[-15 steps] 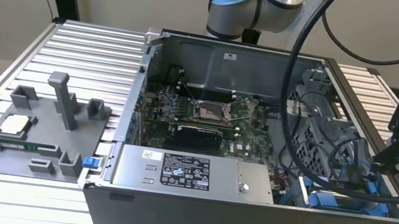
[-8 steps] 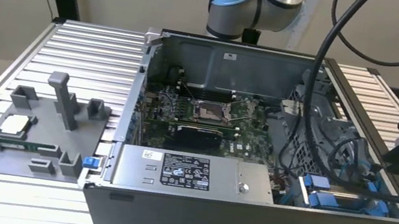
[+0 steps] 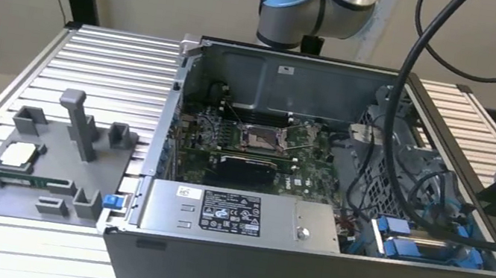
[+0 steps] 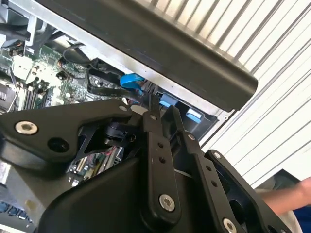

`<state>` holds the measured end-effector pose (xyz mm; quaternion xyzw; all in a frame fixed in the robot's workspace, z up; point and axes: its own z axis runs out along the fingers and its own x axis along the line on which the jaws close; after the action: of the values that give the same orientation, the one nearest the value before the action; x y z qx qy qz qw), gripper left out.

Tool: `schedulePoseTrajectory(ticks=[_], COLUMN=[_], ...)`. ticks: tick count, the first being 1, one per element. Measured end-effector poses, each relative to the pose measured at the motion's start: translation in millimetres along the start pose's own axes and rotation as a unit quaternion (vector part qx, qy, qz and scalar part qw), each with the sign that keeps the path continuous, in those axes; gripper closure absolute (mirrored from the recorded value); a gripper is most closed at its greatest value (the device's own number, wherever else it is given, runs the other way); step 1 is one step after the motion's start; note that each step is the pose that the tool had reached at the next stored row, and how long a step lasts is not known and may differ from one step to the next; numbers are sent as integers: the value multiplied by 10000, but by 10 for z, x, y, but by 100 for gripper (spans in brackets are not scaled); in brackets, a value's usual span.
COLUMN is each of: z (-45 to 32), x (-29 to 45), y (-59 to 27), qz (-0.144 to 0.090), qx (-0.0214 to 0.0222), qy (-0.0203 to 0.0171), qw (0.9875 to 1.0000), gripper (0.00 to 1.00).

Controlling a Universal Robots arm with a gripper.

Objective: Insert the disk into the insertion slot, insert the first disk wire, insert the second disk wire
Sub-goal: 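Insert the second disk wire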

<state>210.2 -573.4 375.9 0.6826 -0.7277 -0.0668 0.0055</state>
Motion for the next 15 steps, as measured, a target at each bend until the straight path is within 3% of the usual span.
schedulePoseTrajectory(ticks=[8, 15], z=[6, 5], x=[-78, -82], y=[-34, -40], qz=[0, 0], qx=[0, 0], qy=[0, 0], qw=[10000, 10000], gripper=[100, 100])
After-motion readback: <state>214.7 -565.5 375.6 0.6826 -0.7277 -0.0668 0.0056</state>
